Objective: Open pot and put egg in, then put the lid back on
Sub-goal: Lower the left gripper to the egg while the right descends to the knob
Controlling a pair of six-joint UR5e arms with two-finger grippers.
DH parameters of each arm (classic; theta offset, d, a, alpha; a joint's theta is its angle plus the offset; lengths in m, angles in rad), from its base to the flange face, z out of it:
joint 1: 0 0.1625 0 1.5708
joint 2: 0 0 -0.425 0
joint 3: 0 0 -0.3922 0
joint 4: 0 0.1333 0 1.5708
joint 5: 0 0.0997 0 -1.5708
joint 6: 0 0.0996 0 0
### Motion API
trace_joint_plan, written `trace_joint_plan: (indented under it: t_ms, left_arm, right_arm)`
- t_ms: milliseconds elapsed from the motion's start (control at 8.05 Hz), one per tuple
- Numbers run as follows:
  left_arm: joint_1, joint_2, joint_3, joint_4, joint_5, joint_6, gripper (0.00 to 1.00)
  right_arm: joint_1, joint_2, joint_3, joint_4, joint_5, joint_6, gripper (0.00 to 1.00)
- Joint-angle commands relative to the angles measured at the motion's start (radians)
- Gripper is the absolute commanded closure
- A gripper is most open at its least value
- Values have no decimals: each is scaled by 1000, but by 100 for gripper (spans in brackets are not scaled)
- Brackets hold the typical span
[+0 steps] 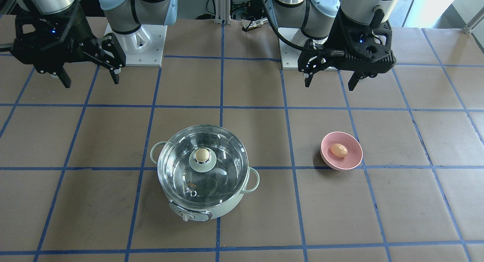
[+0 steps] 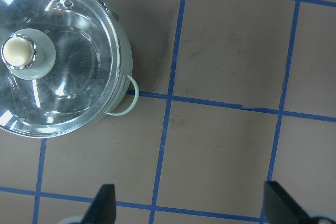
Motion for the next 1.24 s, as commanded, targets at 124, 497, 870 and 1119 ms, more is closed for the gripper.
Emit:
trace_joint_plan:
  t_ms: [124,497,870,1119]
  left_arm:
    - [7,2,0,0,2,2,0]
    - [84,-1,0,-2,-1,19,0]
    - [144,-45,-119,116,-59,189,0]
    - [252,-70,-290,302,-71,259,0]
  right_arm:
    - [0,0,0,-7,2,8,0]
    - [30,47,-27,-80,-1,108,0]
    - [207,247,-84,-232,2,522,0]
    - [315,365,-84,-399,2,774,0]
